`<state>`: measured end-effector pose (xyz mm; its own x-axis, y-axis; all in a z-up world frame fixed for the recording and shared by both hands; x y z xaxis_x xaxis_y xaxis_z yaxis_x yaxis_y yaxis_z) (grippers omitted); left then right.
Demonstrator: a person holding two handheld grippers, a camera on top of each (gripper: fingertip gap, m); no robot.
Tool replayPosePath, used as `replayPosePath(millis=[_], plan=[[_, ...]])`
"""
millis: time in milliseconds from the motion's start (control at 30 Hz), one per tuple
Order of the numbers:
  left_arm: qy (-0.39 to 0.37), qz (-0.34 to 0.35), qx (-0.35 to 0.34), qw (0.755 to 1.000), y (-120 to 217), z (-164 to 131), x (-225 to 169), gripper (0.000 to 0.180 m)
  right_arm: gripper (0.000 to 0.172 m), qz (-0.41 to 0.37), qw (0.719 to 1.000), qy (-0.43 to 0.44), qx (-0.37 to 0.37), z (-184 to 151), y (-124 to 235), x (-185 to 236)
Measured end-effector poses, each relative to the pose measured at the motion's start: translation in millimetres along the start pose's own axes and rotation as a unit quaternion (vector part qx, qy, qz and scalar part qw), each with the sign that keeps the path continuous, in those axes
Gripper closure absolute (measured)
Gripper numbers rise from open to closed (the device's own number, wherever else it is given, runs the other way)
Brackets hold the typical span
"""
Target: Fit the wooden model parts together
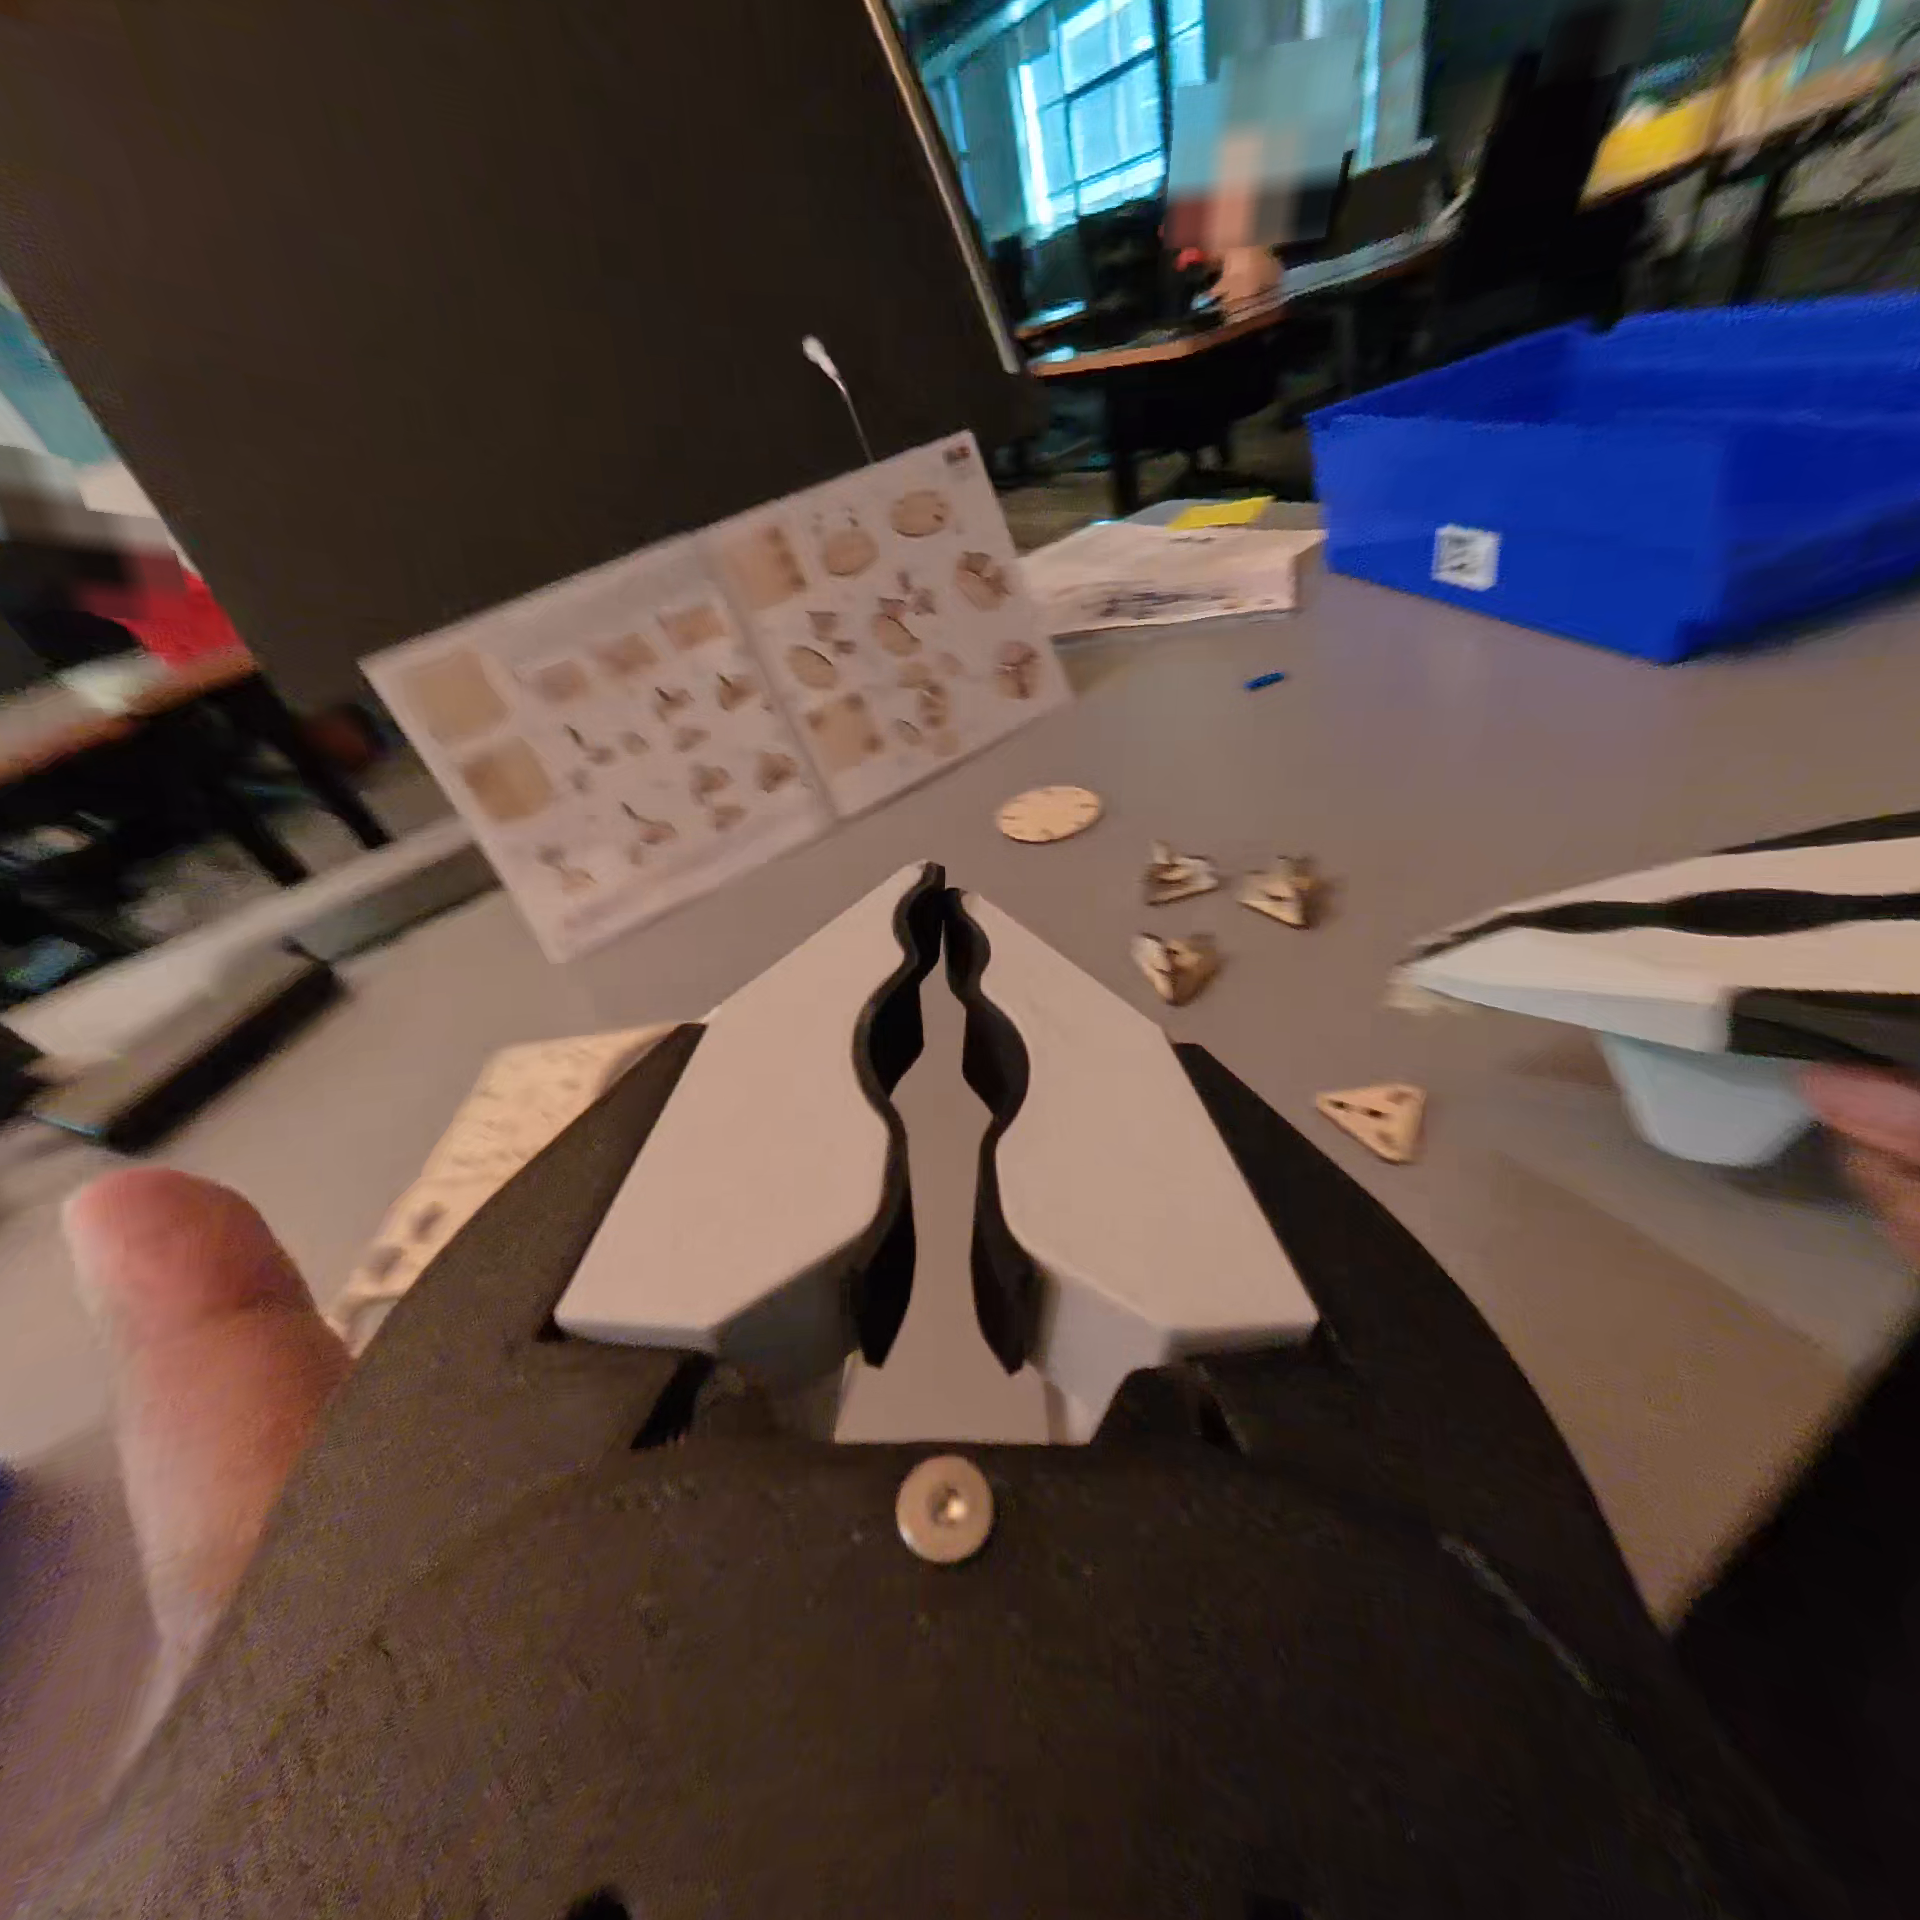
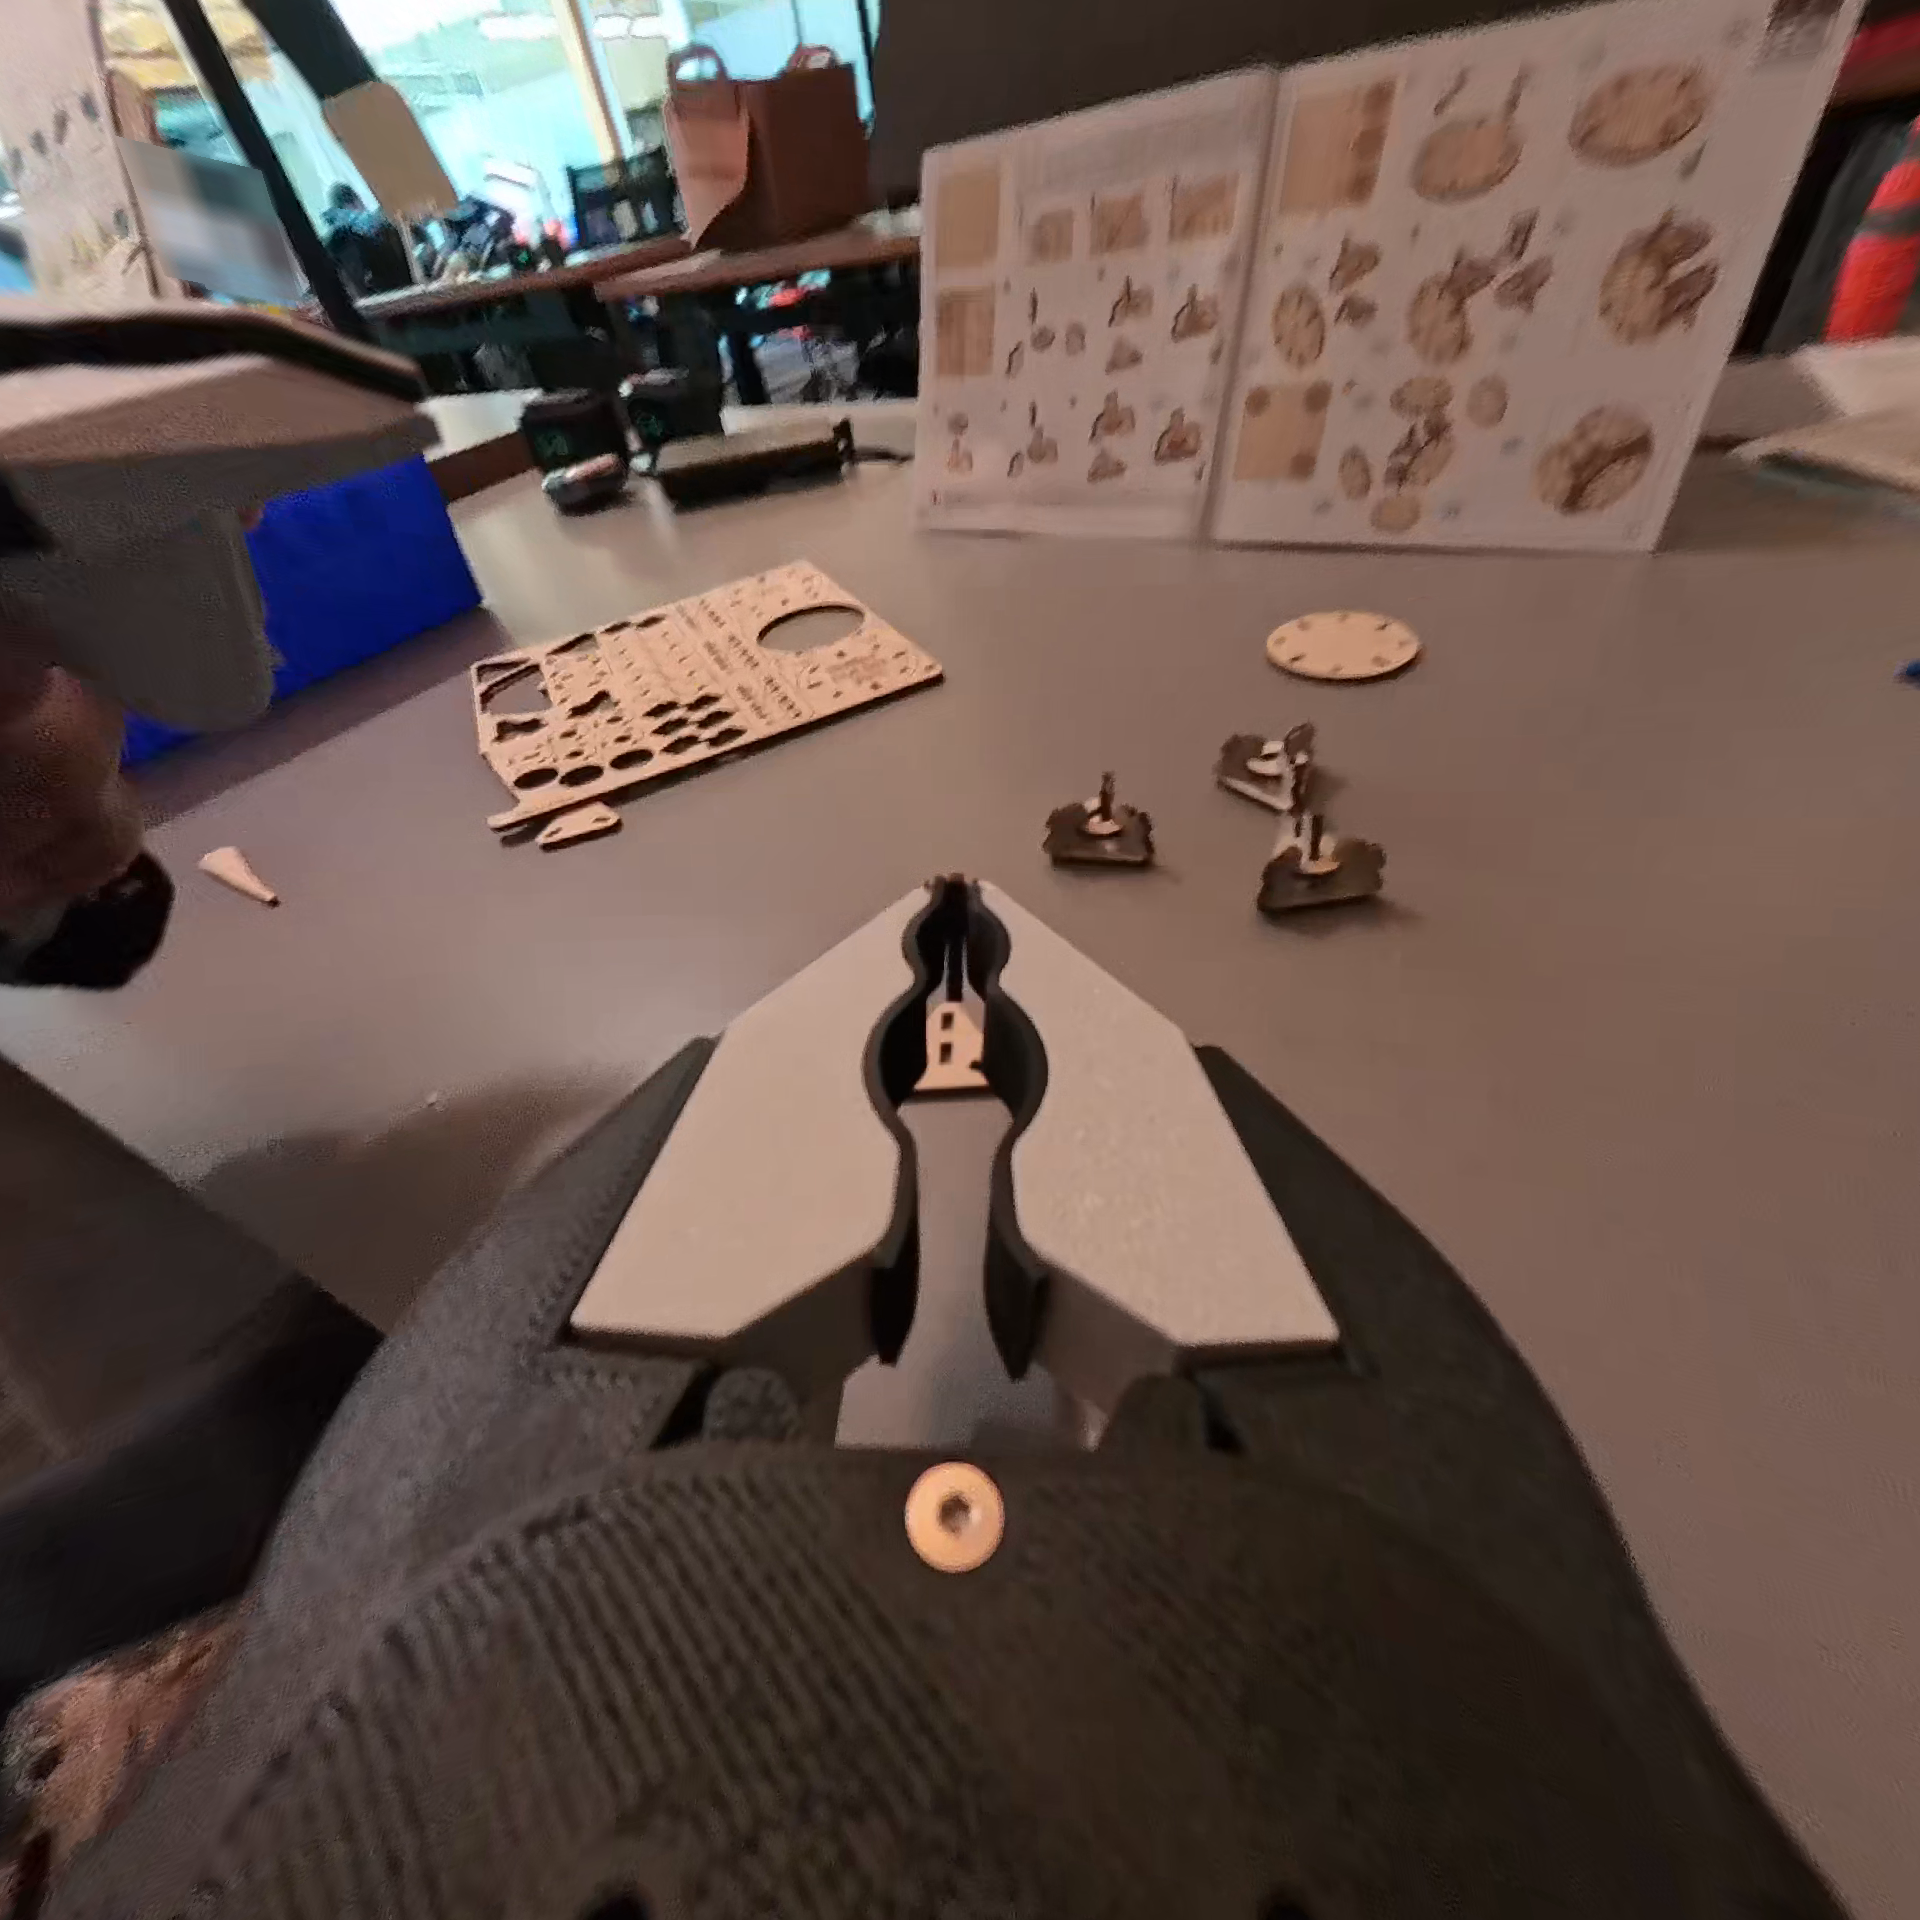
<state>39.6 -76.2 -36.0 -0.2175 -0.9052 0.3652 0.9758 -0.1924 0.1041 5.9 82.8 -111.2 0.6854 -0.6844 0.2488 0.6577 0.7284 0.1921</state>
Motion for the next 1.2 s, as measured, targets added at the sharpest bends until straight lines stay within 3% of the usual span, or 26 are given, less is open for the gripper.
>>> replayPosePath(millis=[67,167,233,300,433,567,800,1067,1200], plan=[[-0.055,0.018,-0.007,0.998,-12.2,7.5,1.3,0.180,0.172,0.000,1.000,0.007,-0.001,-0.4,0.1,1.0],[-0.039,-0.091,-0.035,0.994,-26.6,7.9,-14.5,0.180,0.171,0.004,1.000,0.000,0.028,-3.5,-4.6,0.7],[0.010,-0.161,0.019,0.987,-41.7,-6.7,-24.5,0.180,0.171,0.002,0.999,-0.007,0.035,-4.2,-6.0,-0.6],[0.018,-0.181,0.106,0.978,-59.6,-24.8,-34.9,0.180,0.171,-0.003,0.999,-0.009,0.040,-4.7,-7.0,-1.5],[-0.028,-0.193,0.139,0.971,-78.3,-44.9,-58.0,0.180,0.172,-0.014,0.998,-0.012,0.053,-6.1,-9.3,-3.0],[0.050,-0.271,0.204,0.939,-81.2,-62.3,-68.2,0.180,0.172,-0.019,0.997,-0.034,0.065,-6.8,-11.3,-6.7],[0.033,-0.295,0.213,0.931,-80.9,-66.1,-70.3,0.180,0.171,0.010,0.988,-0.087,0.127,-13.2,-18.3,-10.4],[0.002,-0.307,0.241,0.921,-81.7,-71.6,-79.0,0.180,0.171,-0.024,0.990,0.004,0.138,-17.1,-20.5,-1.1],[0.001,-0.307,0.242,0.920,-81.8,-71.7,-79.6,0.180,0.171,-0.028,0.990,0.004,0.136,-16.2,-21.5,-1.7]])
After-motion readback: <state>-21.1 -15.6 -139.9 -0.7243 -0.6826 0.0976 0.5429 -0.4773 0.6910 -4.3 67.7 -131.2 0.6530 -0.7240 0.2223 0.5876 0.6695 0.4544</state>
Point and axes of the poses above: each gripper's, where its closed fingertips meet, y back along the fingers, z out of its top, x = y × z across the jaws, the point moved 6 cm from there along y, back along the fingers, and after that the axes turned 7 degrees about -y, right-handed, at the moved point
